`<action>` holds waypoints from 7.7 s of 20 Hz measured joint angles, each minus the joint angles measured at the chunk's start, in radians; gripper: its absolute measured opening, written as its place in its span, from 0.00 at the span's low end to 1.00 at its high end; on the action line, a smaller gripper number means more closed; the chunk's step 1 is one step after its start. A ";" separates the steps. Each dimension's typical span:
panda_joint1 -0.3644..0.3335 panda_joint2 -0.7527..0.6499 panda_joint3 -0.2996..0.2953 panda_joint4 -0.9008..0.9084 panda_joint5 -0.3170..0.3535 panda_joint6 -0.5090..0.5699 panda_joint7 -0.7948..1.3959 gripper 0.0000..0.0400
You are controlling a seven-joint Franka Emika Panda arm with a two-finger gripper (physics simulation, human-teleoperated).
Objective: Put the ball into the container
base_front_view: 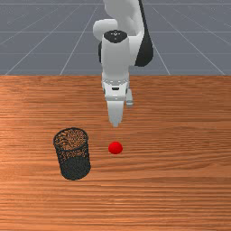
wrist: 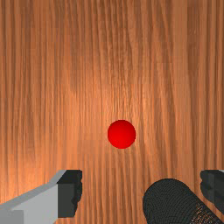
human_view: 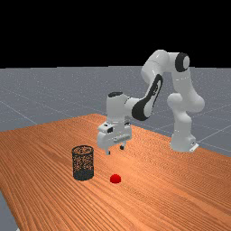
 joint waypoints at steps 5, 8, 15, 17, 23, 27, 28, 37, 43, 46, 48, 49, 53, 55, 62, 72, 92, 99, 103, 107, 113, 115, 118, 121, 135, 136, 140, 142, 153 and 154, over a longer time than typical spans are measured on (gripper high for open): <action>0.000 0.000 0.000 0.000 0.000 0.000 0.000 0.08; 0.007 0.008 -0.006 0.016 -0.018 -0.009 0.011 0.79; 0.013 -0.071 -0.010 0.047 -0.037 -0.126 0.026 0.99; 0.011 -0.087 -0.007 0.057 -0.029 -0.143 0.019 1.00; 0.007 -0.015 -0.003 0.062 -0.016 -0.098 0.009 1.00; 0.007 0.044 -0.004 0.037 -0.017 -0.012 0.010 1.00; 0.007 0.050 -0.004 0.037 -0.017 -0.010 0.010 1.00; 0.007 0.098 -0.004 0.051 -0.017 0.009 0.011 1.00; 0.007 0.188 -0.004 0.056 -0.017 0.090 0.012 1.00; 0.007 0.204 -0.004 0.055 -0.018 0.109 0.012 1.00; 0.007 0.213 -0.004 0.057 -0.018 0.115 0.012 1.00; 0.008 0.218 -0.004 0.067 -0.017 0.096 0.015 1.00; 0.015 0.227 -0.002 0.080 -0.018 0.082 0.022 1.00; 0.016 0.236 -0.002 0.076 -0.018 0.102 0.023 1.00; 0.026 0.254 -0.013 0.072 -0.030 0.132 0.037 1.00; 0.018 0.302 -0.005 0.108 -0.021 0.116 0.026 1.00; 0.020 0.227 -0.008 0.029 -0.024 0.213 0.031 0.70; 0.022 0.177 -0.009 -0.013 -0.025 0.241 0.033 0.70; 0.021 0.144 -0.009 -0.019 -0.025 0.211 0.032 0.70; 0.022 0.100 -0.010 -0.048 -0.026 0.225 0.034 0.70; 0.013 0.048 -0.009 -0.076 -0.023 0.244 0.018 0.70; -0.002 0.051 -0.009 -0.066 -0.018 0.217 -0.004 0.70; 0.013 0.020 -0.030 -0.036 -0.054 0.103 0.028 0.70; 0.017 -0.011 -0.037 -0.028 -0.072 0.073 0.031 0.70; -0.142 0.028 -0.065 0.022 -0.027 0.067 -0.223 0.70; -0.154 0.033 -0.066 0.029 -0.024 0.065 -0.243 0.70; -0.188 0.061 -0.096 0.069 -0.036 0.059 -0.265 0.70; -0.217 0.071 -0.093 0.105 -0.015 0.000 -0.299 0.70; -0.178 0.086 -0.090 0.134 -0.037 -0.076 -0.245 0.70; -0.185 0.080 -0.089 0.119 -0.032 -0.047 -0.255 0.70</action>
